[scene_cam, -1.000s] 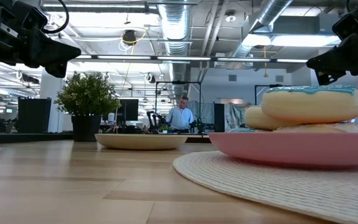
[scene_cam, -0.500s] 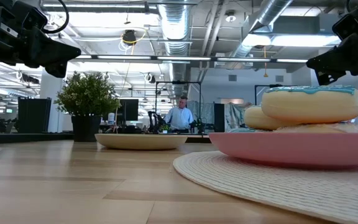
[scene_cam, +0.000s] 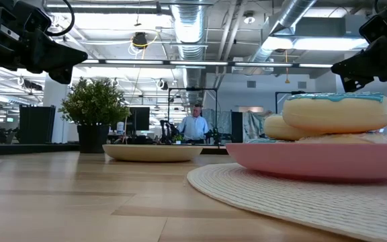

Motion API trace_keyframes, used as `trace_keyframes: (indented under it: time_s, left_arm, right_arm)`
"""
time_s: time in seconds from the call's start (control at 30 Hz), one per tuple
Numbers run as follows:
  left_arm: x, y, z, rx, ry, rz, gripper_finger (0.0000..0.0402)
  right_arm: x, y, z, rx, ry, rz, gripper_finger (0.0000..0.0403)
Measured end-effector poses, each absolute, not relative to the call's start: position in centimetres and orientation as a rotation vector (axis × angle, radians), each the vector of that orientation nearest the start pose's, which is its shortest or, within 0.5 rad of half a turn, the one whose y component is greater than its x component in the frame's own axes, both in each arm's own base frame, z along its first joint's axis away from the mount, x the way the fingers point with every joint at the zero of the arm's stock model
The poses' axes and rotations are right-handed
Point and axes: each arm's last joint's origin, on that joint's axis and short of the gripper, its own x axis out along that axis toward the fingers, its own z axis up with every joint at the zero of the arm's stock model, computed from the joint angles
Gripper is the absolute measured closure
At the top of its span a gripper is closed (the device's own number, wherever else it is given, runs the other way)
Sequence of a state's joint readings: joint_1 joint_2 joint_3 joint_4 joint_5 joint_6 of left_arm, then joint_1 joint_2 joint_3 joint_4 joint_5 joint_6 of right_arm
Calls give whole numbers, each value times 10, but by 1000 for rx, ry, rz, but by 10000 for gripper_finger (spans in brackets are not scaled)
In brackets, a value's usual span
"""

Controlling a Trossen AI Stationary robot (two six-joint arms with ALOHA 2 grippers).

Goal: Pick & Place donuts
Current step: Return to Home Position

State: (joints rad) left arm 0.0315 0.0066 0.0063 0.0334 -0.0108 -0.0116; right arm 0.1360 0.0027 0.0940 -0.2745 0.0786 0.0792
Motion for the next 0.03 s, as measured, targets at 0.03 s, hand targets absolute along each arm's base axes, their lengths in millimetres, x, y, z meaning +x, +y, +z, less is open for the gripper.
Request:
trace_keyframes:
  time_s: [0.03]
  left_arm:
    - [98, 3, 168, -11, -34, 42, 401]
  right_arm:
    - [89, 10, 169, 59, 184, 50, 403]
